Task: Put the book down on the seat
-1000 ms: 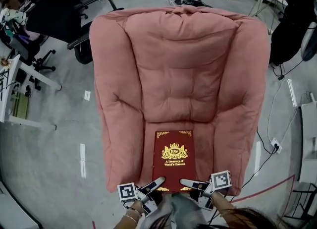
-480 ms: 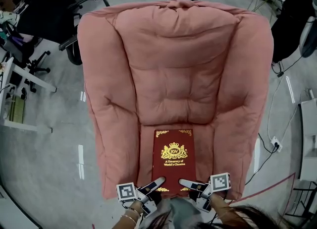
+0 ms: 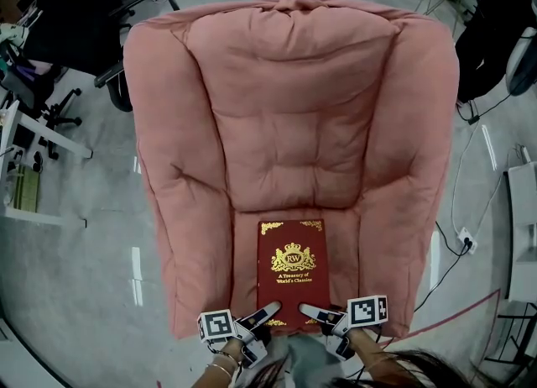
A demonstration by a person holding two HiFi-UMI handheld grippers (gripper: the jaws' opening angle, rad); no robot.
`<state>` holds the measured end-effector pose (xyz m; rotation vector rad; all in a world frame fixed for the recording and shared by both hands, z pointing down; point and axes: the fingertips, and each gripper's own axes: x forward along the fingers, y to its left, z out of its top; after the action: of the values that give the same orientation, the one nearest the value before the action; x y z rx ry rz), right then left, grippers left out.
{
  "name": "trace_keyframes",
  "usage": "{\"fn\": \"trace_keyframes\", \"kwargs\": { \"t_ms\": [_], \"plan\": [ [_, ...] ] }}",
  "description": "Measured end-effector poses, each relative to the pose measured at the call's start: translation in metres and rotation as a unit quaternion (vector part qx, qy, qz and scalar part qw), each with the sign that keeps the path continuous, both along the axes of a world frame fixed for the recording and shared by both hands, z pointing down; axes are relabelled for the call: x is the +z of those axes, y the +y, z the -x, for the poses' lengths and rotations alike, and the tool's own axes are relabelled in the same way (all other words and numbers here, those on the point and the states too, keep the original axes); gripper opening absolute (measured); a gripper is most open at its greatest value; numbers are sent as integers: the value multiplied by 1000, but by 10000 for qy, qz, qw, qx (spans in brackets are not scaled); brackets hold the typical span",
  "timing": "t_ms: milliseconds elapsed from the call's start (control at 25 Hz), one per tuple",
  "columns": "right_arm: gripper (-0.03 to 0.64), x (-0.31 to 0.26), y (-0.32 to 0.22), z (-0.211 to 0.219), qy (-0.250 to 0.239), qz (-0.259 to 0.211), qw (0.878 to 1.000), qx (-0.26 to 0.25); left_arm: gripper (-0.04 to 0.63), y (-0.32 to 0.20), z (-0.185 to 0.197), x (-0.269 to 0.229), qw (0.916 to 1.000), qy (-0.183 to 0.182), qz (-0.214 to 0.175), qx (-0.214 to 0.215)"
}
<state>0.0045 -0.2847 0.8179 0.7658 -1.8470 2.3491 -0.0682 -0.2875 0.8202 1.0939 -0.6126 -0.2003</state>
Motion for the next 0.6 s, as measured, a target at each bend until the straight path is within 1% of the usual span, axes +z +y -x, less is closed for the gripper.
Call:
{"fn": "trace_keyframes", "kwargs": {
  "t_ms": [80, 320, 600],
  "plan": [
    [328, 5, 2, -3, 184, 0, 9998, -42, 295, 5, 2, 7, 9996, -227, 62, 164],
    [339, 17, 9, -11, 613, -112, 9979, -163, 341, 20, 3, 23, 9958, -716, 263, 497],
    [364, 29, 16, -15, 922, 85, 9956, -136, 344, 27, 8, 29, 9921, -989, 337, 691]
  ]
}}
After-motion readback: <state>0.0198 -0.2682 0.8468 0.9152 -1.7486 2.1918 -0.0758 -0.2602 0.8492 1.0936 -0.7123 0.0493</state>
